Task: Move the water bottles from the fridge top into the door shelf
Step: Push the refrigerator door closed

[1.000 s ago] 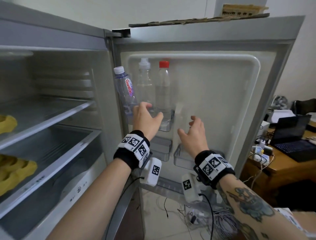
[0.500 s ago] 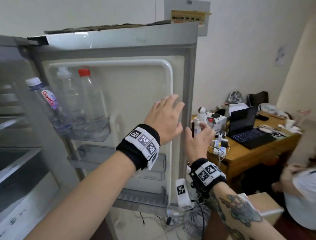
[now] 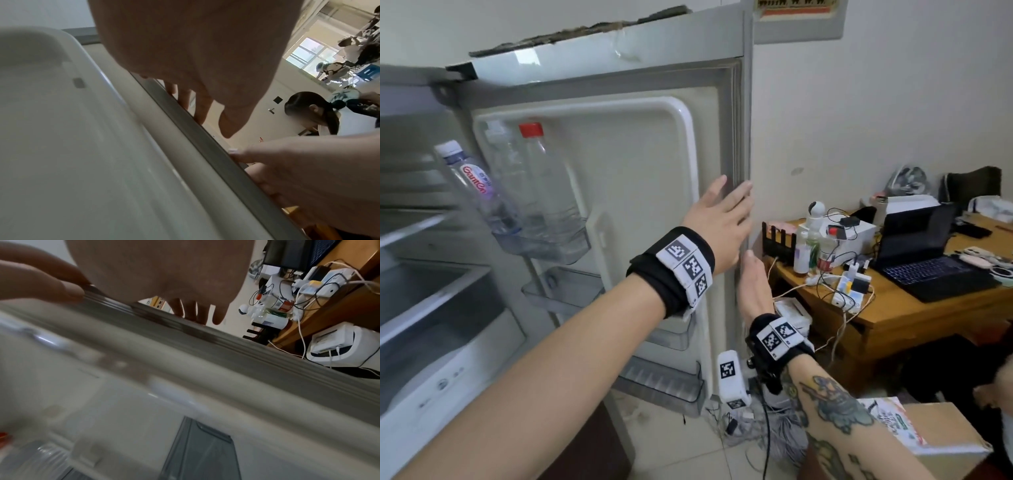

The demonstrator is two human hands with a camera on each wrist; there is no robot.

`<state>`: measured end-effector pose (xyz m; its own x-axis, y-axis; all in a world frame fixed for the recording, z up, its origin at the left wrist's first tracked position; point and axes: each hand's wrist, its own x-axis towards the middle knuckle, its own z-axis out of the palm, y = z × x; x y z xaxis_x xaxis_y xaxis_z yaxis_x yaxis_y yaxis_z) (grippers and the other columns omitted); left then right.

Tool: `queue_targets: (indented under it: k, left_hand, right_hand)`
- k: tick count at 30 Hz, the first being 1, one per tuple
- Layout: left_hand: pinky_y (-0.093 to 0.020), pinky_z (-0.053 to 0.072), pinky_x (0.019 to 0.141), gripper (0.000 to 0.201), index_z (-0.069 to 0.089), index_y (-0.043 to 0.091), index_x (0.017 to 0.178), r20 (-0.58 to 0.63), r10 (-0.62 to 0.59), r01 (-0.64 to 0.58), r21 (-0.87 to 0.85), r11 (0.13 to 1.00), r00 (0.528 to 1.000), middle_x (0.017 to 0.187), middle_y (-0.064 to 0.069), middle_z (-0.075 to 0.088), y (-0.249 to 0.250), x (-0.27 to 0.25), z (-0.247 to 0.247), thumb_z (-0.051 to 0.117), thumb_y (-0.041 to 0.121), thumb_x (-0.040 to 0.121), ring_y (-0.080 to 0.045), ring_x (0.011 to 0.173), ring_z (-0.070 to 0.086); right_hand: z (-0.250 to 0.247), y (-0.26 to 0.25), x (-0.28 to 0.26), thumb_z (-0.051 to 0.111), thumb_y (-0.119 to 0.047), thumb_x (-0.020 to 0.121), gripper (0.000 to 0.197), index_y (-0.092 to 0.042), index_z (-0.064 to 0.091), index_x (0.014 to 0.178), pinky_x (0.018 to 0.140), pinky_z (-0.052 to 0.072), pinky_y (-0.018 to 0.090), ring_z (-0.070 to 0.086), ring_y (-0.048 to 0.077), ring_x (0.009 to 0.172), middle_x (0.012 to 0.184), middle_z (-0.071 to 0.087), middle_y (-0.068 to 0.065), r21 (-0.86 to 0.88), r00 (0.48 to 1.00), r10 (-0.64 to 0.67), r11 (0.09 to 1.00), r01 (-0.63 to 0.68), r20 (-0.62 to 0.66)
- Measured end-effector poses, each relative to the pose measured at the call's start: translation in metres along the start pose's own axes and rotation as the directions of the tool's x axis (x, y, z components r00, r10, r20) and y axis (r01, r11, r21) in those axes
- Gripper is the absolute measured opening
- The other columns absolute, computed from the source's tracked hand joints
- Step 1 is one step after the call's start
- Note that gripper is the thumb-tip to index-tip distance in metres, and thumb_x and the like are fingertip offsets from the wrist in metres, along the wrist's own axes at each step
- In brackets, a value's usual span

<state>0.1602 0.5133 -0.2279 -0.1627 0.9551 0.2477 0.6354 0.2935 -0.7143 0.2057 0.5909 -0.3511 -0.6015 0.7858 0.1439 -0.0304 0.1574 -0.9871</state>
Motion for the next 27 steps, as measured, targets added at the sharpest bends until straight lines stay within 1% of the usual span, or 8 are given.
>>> queue_targets:
  k: [4, 6, 9, 11, 14, 19, 22, 27]
  left_hand:
    - [-0.054, -0.003, 0.114, 0.054, 0.045, 0.012, 0.138, -0.033, -0.068, 0.067, -0.049, 0.997, 0.997, 0.157, -0.01, 0.025, 0.011, -0.017, -0.012, 0.04, 0.041, 0.094, -0.026, 0.149, 0.003]
    - [-0.052, 0.0, 0.11, 0.052, 0.05, 0.011, 0.134, -0.045, -0.119, 0.116, -0.071, 0.991, 0.992, 0.156, -0.011, 0.028, 0.018, -0.032, -0.015, 0.04, 0.042, 0.094, -0.025, 0.149, 0.007]
    - [-0.051, 0.015, 0.105, 0.045, 0.065, 0.013, 0.115, -0.095, -0.185, 0.179, -0.072, 0.981, 0.978, 0.142, -0.011, 0.048, 0.029, -0.06, -0.02, 0.051, 0.043, 0.085, -0.026, 0.143, 0.029]
    - [-0.05, 0.021, 0.102, 0.042, 0.067, 0.013, 0.109, -0.11, -0.234, 0.225, -0.09, 0.97, 0.966, 0.138, -0.011, 0.053, 0.033, -0.083, -0.022, 0.052, 0.042, 0.082, -0.025, 0.14, 0.035]
    - [-0.051, 0.022, 0.103, 0.043, 0.062, 0.015, 0.118, -0.12, -0.283, 0.276, -0.076, 0.958, 0.951, 0.143, -0.011, 0.048, 0.037, -0.126, -0.024, 0.046, 0.038, 0.085, -0.024, 0.14, 0.024]
    - [-0.055, 0.02, 0.108, 0.053, 0.054, 0.019, 0.134, -0.101, -0.399, 0.401, -0.007, 0.916, 0.911, 0.152, -0.011, 0.029, 0.042, -0.207, -0.024, 0.054, 0.037, 0.083, -0.026, 0.143, 0.02]
    - [-0.056, 0.024, 0.108, 0.054, 0.055, 0.019, 0.134, -0.087, -0.504, 0.507, 0.017, 0.862, 0.859, 0.149, -0.013, 0.024, 0.046, -0.251, -0.025, 0.056, 0.037, 0.084, -0.03, 0.143, 0.02]
    - [-0.057, 0.023, 0.109, 0.055, 0.054, 0.01, 0.13, -0.047, -0.661, 0.663, 0.029, 0.748, 0.749, 0.145, -0.019, 0.024, 0.043, -0.315, -0.025, 0.057, 0.043, 0.085, -0.035, 0.14, 0.025]
  right_hand:
    - [-0.001, 0.012, -0.007, 0.024, -0.06, 0.094, 0.042, -0.031, 0.048, 0.115, 0.106, 0.035, 0.052, 0.054, 0.023, 0.115, 0.124, 0.058, 0.003, -0.065, 0.999, -0.021, 0.998, 0.019, -0.041]
    - [0.002, 0.018, -0.018, 0.025, -0.062, 0.092, 0.033, -0.037, 0.045, 0.102, 0.104, 0.037, 0.054, 0.055, 0.023, 0.112, 0.119, 0.06, 0.002, -0.058, 0.998, -0.044, 0.997, 0.041, -0.051]
    - [0.011, 0.024, -0.041, 0.029, -0.066, 0.086, 0.028, -0.044, 0.045, 0.087, 0.101, 0.04, 0.054, 0.058, 0.021, 0.103, 0.107, 0.062, -0.002, 0.012, 0.994, -0.066, 0.998, 0.068, -0.091]
    - [0.02, 0.028, -0.056, 0.034, -0.066, 0.085, 0.025, -0.044, 0.046, 0.086, 0.097, 0.042, 0.055, 0.059, 0.022, 0.098, 0.1, 0.062, -0.002, 0.079, 0.992, -0.08, 0.993, 0.088, -0.093]
    - [0.037, 0.028, -0.086, 0.039, -0.062, 0.085, 0.025, -0.037, 0.044, 0.086, 0.089, 0.045, 0.055, 0.057, 0.027, 0.093, 0.098, 0.058, 0.006, 0.14, 0.992, -0.105, 0.984, 0.113, -0.068]
    - [0.065, 0.024, -0.151, 0.053, -0.051, 0.084, 0.014, -0.041, 0.045, 0.089, 0.083, 0.047, 0.056, 0.054, 0.032, 0.09, 0.1, 0.052, 0.013, 0.278, 0.993, -0.108, 0.956, 0.09, 0.049]
    - [0.082, 0.018, -0.192, 0.054, -0.046, 0.081, 0.019, -0.034, 0.044, 0.091, 0.081, 0.046, 0.046, 0.05, 0.026, 0.088, 0.096, 0.049, 0.009, 0.3, 0.977, -0.16, 0.947, 0.113, 0.14]
    - [0.122, 0.014, -0.245, 0.058, -0.048, 0.078, 0.024, -0.039, 0.039, 0.091, 0.08, 0.047, 0.048, 0.051, 0.026, 0.091, 0.098, 0.049, 0.005, 0.274, 0.918, -0.185, 0.958, 0.089, 0.351]
